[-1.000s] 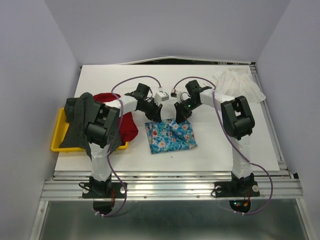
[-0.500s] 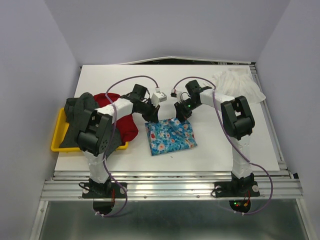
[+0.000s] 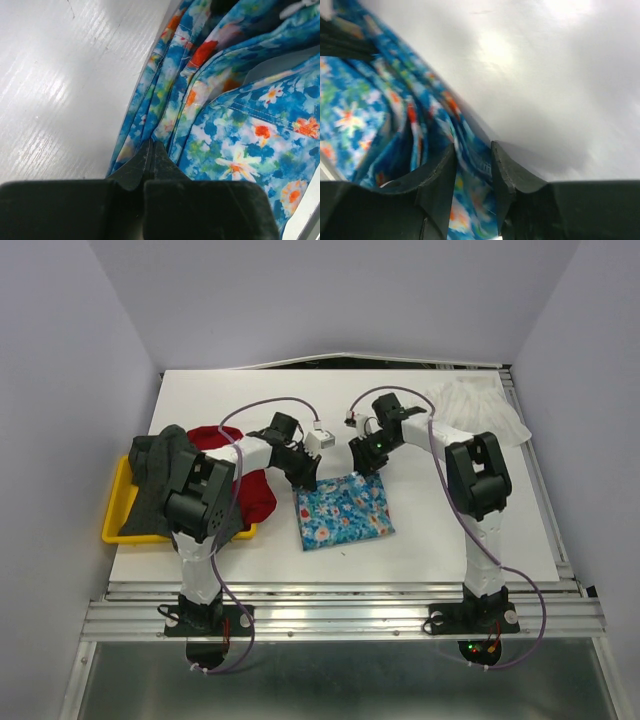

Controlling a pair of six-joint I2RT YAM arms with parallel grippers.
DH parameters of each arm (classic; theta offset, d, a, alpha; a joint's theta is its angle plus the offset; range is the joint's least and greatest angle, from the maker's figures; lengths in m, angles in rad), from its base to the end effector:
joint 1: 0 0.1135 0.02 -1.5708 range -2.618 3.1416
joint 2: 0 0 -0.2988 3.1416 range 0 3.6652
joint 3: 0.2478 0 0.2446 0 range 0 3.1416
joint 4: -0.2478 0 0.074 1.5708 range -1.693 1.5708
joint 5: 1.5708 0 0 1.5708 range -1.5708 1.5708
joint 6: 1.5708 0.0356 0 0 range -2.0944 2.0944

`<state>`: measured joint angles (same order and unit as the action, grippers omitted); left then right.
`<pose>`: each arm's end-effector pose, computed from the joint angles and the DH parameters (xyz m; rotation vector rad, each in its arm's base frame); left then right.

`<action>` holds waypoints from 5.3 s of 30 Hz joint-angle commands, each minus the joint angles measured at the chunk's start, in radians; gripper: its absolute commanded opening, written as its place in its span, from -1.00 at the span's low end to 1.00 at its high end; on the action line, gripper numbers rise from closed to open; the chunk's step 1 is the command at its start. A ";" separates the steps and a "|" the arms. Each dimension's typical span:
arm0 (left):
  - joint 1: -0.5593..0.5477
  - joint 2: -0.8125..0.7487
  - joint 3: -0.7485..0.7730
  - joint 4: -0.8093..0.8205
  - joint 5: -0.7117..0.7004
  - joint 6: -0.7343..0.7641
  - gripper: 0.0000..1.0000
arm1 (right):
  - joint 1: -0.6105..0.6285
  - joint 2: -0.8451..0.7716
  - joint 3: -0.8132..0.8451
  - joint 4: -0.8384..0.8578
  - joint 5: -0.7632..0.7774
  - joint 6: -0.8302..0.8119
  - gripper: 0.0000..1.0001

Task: Fold and stack the skirts
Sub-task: Fold the skirt, then neatly place the folded skirt to the corner

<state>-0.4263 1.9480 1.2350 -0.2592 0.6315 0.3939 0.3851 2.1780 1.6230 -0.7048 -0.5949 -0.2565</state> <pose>0.3615 -0.1872 0.1967 1.1989 2.1405 -0.8095 0.4145 0.1895 0.1864 -0.9910 2.5640 0.8676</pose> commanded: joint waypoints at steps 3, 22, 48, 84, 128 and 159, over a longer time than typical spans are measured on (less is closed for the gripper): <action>-0.008 0.072 0.003 -0.057 -0.098 0.025 -1.00 | -0.097 -0.122 0.060 -0.056 0.152 0.026 -0.18; -0.008 0.154 0.139 -0.156 -0.105 0.033 -1.00 | -0.029 -0.347 -0.169 -0.102 -0.244 0.000 -0.38; 0.014 -0.122 0.161 0.046 -0.196 -0.087 0.18 | -0.068 -0.185 -0.371 0.254 0.168 0.287 -0.66; -0.632 -0.144 0.000 0.213 -0.613 0.411 0.36 | -0.351 -0.376 -0.204 0.057 0.069 0.435 0.35; -0.499 -0.006 0.159 0.202 -0.346 0.281 -1.00 | -0.370 -0.189 -0.551 0.375 -0.278 0.557 0.97; -0.463 -0.096 0.127 0.245 -0.286 0.117 -0.10 | -0.279 -0.182 -0.473 0.414 0.013 0.487 -0.91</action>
<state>-0.8845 1.9812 1.3804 -0.0658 0.3443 0.5968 0.1089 2.0148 1.0966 -0.2451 -0.8486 0.3733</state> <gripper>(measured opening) 0.408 0.136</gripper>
